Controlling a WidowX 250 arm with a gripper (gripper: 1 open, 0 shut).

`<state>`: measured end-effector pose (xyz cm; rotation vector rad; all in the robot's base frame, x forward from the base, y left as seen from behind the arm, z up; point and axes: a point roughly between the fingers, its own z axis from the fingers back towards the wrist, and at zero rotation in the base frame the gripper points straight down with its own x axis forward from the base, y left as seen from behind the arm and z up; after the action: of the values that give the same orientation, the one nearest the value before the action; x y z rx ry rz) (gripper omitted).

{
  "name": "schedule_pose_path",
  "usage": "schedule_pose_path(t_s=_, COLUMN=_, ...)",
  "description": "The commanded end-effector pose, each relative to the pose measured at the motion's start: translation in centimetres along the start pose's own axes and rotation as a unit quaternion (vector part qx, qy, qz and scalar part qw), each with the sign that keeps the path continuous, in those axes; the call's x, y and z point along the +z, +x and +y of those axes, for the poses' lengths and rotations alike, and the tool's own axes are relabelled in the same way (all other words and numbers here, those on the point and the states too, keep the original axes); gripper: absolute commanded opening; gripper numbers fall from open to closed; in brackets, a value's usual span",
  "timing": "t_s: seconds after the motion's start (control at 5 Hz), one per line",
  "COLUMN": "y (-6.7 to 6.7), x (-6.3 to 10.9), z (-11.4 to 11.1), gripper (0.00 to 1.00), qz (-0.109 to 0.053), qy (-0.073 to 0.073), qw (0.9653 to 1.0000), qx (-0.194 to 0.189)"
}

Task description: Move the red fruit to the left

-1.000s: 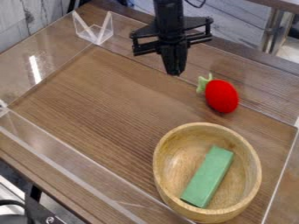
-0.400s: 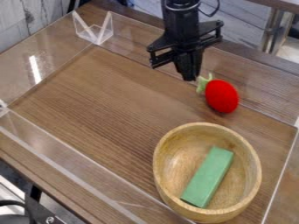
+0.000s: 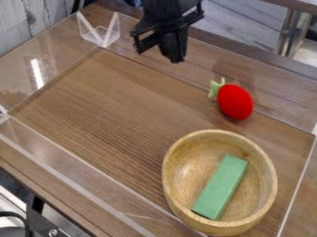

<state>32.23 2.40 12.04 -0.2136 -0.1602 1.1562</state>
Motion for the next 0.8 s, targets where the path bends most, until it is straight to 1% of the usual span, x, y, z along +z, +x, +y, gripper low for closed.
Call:
schedule_pose_path(t_s=0.0, y=-1.2, x=0.5, z=-2.3, gripper=0.00, qz=-0.012, qy=-0.018, qw=0.9997, qx=0.010)
schedule_pose_path(t_s=0.2, y=-2.5, x=0.3, z=-4.2, gripper=0.00, qz=-0.015, qy=-0.016, qw=0.9993, qx=0.031)
schedule_pose_path(t_s=0.4, y=-3.2, x=0.4, z=-5.5, gripper=0.00, qz=-0.020, qy=-0.014, qw=0.9983, qx=0.054)
schedule_pose_path(t_s=0.6, y=-4.7, x=-1.6, z=-5.0, gripper=0.00, qz=-0.029, qy=-0.009, qw=0.9960, qx=0.084)
